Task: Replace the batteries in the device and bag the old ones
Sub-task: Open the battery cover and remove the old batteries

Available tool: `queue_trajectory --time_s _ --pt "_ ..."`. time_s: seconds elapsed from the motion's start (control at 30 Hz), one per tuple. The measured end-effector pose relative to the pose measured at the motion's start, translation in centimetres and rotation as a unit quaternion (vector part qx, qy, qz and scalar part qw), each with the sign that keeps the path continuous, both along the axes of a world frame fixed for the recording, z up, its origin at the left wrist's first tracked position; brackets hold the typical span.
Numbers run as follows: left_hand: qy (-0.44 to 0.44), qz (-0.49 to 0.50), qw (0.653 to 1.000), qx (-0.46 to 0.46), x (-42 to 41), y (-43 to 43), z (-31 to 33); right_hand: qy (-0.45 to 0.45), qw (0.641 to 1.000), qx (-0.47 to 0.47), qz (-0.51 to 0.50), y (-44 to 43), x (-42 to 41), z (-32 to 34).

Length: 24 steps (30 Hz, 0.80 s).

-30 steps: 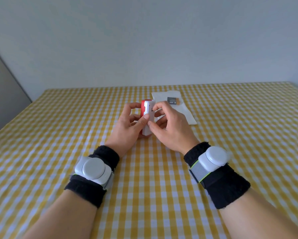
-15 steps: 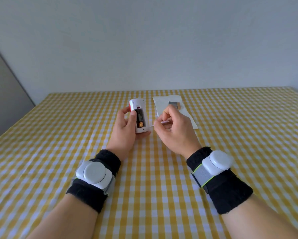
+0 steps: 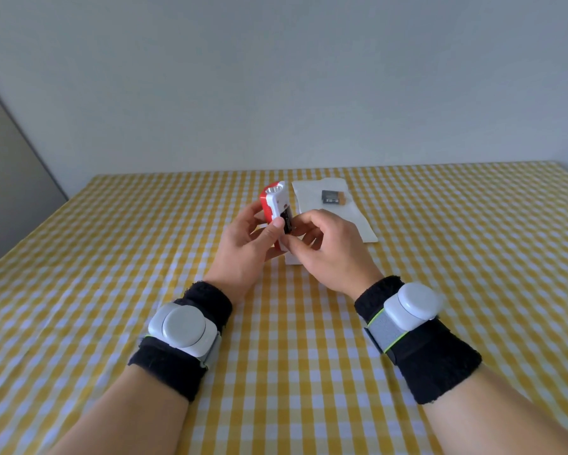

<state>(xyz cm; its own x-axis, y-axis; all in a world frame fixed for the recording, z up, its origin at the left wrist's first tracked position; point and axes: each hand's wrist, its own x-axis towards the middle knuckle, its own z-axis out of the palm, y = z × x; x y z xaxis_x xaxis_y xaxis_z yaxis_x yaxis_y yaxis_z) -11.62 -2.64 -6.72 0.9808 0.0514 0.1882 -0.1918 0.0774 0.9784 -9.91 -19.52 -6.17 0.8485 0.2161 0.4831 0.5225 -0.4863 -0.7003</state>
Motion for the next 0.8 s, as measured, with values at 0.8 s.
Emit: queue_trajectory --time_s 0.8 --pt "-0.005 0.087 0.996 0.002 0.3 0.1 0.4 -0.003 0.992 -0.114 -0.047 -1.8 1.7 -0.8"
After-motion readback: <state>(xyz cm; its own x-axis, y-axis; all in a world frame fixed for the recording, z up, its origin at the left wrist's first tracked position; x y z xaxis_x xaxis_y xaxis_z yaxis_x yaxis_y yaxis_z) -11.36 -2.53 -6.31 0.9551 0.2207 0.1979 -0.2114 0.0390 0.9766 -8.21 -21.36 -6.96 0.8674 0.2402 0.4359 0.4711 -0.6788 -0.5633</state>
